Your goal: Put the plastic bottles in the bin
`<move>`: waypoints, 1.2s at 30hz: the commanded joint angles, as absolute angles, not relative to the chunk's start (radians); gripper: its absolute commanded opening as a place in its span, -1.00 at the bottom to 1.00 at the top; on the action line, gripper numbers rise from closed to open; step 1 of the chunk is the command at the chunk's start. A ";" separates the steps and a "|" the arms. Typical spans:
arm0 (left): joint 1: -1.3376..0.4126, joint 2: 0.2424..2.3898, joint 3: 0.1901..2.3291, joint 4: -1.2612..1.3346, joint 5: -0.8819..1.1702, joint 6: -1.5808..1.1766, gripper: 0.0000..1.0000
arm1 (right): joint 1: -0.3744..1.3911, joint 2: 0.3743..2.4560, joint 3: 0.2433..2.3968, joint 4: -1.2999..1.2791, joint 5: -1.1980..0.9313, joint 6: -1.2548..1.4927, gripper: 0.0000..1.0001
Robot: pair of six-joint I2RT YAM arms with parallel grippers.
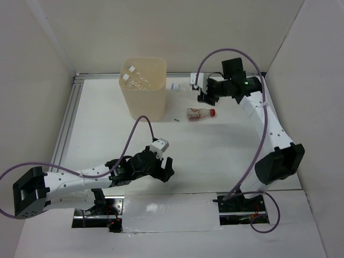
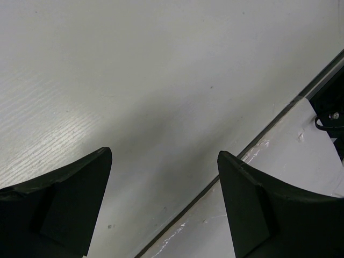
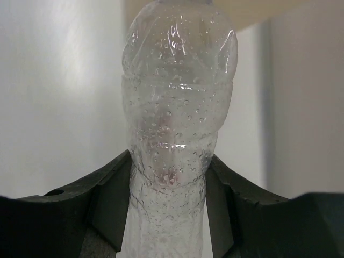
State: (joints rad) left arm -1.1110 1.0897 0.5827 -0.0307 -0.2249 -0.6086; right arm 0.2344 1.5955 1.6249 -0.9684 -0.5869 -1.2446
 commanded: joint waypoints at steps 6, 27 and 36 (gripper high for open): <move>-1.117 1.075 0.568 0.023 -0.242 -0.627 0.84 | 0.532 1.638 1.899 -0.346 -0.546 -0.738 -0.28; -1.135 1.230 0.739 0.023 -0.333 -0.270 0.86 | 0.473 2.024 2.361 -0.245 -0.442 -0.319 0.96; -1.135 1.322 0.793 0.014 -0.288 -0.330 0.86 | 0.095 1.827 1.946 -0.909 -0.840 -1.111 0.31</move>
